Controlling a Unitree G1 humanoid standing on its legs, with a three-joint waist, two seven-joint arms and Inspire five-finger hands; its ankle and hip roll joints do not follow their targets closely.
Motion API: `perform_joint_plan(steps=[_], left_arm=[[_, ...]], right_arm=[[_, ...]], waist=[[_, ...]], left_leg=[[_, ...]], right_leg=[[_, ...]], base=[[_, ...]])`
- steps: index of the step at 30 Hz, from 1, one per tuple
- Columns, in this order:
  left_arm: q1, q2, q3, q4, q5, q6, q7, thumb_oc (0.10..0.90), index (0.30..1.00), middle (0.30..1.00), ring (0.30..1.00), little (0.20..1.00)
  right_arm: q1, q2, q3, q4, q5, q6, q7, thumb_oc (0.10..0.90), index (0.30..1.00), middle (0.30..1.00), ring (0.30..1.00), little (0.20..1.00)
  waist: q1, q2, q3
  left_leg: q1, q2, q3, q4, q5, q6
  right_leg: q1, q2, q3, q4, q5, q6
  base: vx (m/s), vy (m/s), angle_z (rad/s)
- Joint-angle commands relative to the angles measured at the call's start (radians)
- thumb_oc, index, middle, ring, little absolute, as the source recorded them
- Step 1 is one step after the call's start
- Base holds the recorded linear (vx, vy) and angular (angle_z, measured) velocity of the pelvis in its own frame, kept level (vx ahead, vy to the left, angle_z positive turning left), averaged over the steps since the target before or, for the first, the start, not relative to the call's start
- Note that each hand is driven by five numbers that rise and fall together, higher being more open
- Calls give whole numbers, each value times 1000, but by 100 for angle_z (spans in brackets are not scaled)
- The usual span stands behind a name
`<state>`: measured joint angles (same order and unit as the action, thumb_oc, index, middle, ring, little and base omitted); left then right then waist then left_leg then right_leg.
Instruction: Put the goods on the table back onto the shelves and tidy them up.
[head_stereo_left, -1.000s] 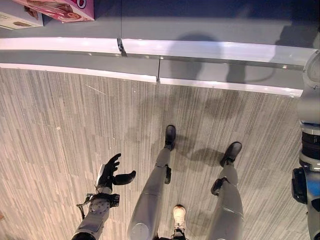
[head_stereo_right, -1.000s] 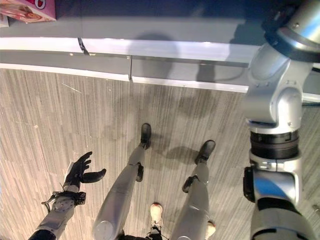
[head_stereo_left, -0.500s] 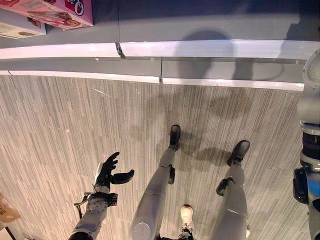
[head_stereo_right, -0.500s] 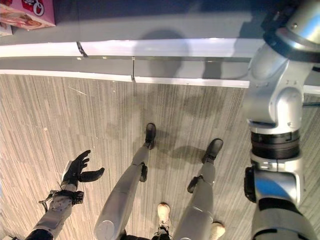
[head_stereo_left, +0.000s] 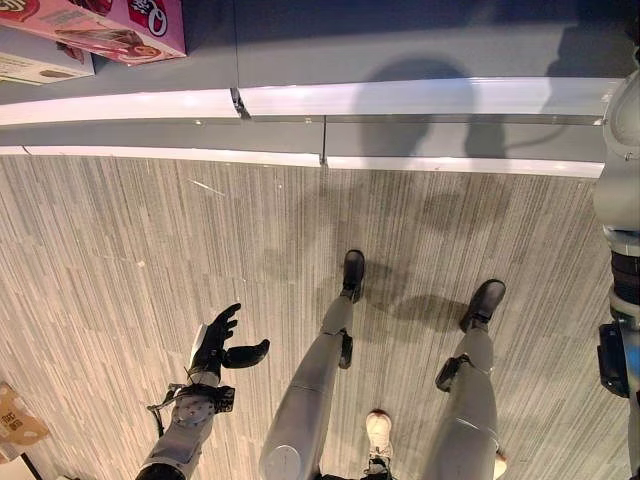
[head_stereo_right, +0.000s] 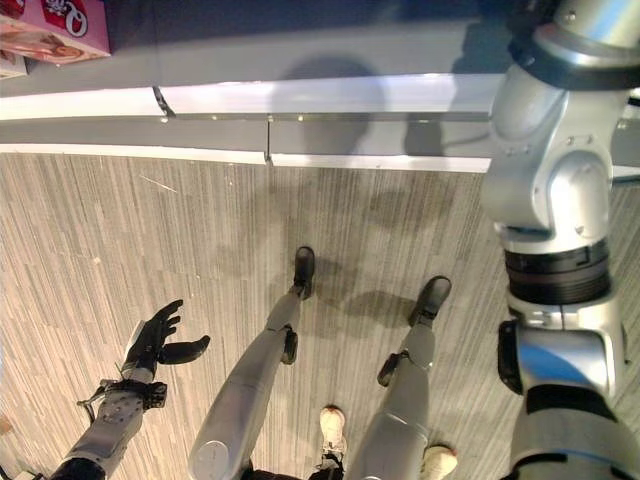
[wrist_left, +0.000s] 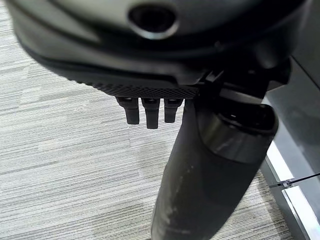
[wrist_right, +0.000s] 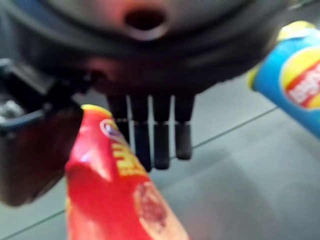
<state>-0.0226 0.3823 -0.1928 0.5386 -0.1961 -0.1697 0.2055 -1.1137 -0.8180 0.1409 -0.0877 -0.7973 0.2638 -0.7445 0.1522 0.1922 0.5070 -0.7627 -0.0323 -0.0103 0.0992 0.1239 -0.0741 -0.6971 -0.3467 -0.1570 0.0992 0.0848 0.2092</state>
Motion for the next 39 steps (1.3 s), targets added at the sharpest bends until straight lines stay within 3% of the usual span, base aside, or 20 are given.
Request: perform_joint_plan(steps=[1, 17, 39], left_arm=[[113, 63, -14, -14, -17, -2, 10, 800, 900, 900, 900, 900], [96, 60, -4, -13, -20, -13, 25, 800, 900, 900, 900, 900], [94, 74, 3, -11, -20, -13, 29, 800, 900, 900, 900, 900]], right_arm=[[-114, -137, 15, -112, -72, -55, -51, 400, 300, 300, 300, 300], [-89, -133, -18, 7, -53, 4, -96, 400, 300, 300, 300, 300], [-64, -107, -28, 10, -44, 6, -109, 400, 300, 300, 300, 300]], waist=[[-9, 79, -77], [-1, 79, -79], [-4, 70, -83]], left_leg=[[-85, 0, -43, 136, -129, -46], [-104, -6, -52, 114, -114, -51], [-116, -5, -55, 123, -116, -53]], right_leg=[[-41, 18, 26, 44, -20, 53], [-67, 15, 25, 47, -23, 53], [-73, 18, 23, 49, -23, 53]], base=[[0, 0, 0], [0, -2, 0], [0, 0, 0]])
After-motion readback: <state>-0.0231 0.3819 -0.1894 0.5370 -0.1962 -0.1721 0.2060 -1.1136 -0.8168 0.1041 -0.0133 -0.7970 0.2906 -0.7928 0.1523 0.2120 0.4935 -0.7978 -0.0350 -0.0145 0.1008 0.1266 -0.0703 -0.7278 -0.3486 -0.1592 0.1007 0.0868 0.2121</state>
